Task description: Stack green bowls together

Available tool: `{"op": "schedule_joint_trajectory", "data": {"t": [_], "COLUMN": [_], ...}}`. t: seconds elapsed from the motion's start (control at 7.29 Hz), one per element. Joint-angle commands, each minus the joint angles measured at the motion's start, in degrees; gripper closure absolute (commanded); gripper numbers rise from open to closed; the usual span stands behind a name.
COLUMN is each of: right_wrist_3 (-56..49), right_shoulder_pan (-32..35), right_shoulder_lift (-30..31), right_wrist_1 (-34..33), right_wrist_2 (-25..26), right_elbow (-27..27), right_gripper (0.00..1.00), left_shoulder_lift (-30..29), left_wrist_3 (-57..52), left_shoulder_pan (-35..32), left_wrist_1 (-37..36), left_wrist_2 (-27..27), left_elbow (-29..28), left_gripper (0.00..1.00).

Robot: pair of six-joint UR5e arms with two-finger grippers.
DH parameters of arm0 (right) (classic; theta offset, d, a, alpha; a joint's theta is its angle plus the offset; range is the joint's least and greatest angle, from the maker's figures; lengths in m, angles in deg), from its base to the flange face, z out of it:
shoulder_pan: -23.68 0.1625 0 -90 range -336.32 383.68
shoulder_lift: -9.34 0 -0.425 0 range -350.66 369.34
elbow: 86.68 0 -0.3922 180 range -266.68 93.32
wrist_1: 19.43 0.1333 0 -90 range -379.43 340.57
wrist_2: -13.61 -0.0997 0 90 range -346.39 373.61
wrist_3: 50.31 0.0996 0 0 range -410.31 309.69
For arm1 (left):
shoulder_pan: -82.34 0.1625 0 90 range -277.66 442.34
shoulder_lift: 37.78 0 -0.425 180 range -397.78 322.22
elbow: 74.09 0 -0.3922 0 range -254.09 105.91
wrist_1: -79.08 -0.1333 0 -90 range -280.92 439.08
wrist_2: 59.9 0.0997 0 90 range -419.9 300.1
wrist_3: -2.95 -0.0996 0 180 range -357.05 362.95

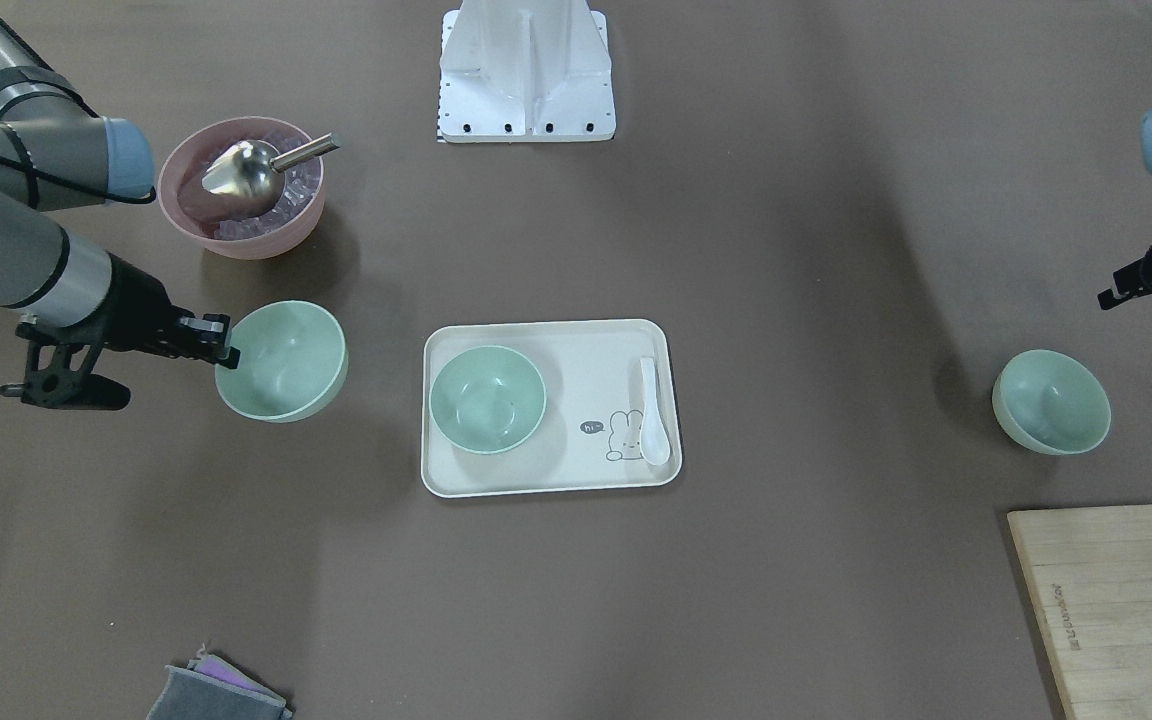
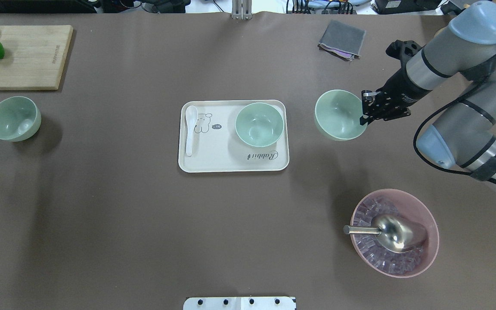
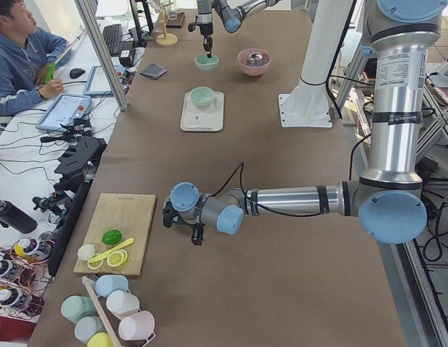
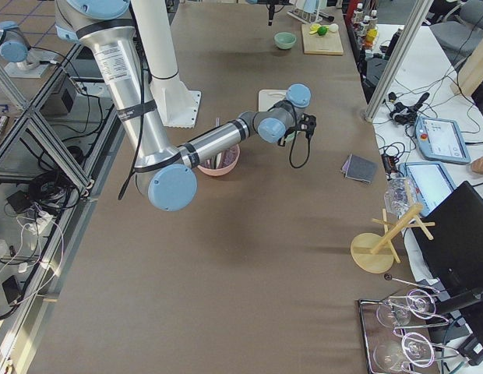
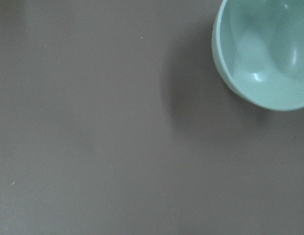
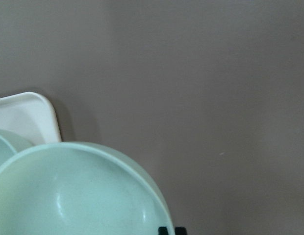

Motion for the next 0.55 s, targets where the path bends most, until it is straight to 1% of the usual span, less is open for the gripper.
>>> {"op": "schedule_joint_trajectory", "data": {"t": [0.0, 0.14, 0.27, 0.41], "right_wrist_3": [8.1, 9.4, 11.2, 13.1], "right_shoulder_pan": [-2.5, -3.5, -4.6, -4.8], "right_shoulder_lift": [-4.9, -5.8, -7.1, -7.9], "right_wrist_1": [-0.2, -0.2, -0.3, -0.2], "right_wrist_2": [0.5, 1.6, 3.4, 3.5], "right_elbow": [-0.5, -0.5, -0.4, -0.6], "right_gripper": [1.0, 1.0, 1.0, 1.0], "left_shoulder_lift": [-6.1, -7.2, -8.4, -8.5], "left_wrist_3": [3.3, 3.4, 3.4, 3.4], "left_shoulder_pan": [1.6, 2.3, 2.4, 2.5], "left_wrist_1": [1.2, 1.1, 1.2, 1.1], "left_wrist_2": [0.0, 0.0, 0.0, 0.0], "left_elbow": [-5.8, -7.0, -8.4, -8.6], "left_gripper": [0.16, 0.17, 0.21, 0.28]}}
